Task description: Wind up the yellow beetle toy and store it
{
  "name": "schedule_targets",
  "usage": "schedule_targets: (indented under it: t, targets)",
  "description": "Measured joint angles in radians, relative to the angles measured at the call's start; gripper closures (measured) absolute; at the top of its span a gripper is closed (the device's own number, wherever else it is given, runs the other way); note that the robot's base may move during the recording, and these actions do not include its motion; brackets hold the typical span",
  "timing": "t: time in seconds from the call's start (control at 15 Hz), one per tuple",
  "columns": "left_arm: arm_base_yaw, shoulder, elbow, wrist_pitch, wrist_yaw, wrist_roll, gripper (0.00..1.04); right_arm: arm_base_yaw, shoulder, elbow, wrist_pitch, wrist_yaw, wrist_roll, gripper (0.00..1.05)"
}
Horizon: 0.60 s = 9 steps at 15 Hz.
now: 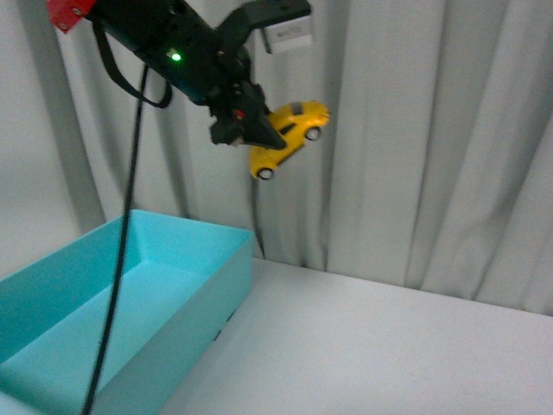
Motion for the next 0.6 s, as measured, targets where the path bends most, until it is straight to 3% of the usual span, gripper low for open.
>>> schedule_targets:
  t: [0.07, 0.2, 0.33, 0.47, 0.6]
  targets:
    - [0.088, -0.039, -0.044, 0.011, -0.069, -0.085, 0.68, 0.0, 0.0, 0.0, 0.0, 0.0, 0.0, 0.07]
    - [0.236, -0.081, -0.131, 0.006, -0.098, -0.248, 0.68, 0.0, 0.0, 0.0, 0.0, 0.0, 0.0, 0.07]
    - [0.325, -0.099, -0.2, -0.018, -0.142, -0.369, 0.69, 0.0, 0.0, 0.0, 0.0, 0.0, 0.0, 0.07]
    - [0.312, -0.068, -0.313, -0.071, -0.269, -0.419, 0.69, 0.0, 0.0, 0.0, 0.0, 0.0, 0.0, 0.07]
    - [0.284, -0.024, -0.338, -0.059, -0.301, -0.426, 0.69, 0.0, 0.0, 0.0, 0.0, 0.0, 0.0, 0.07]
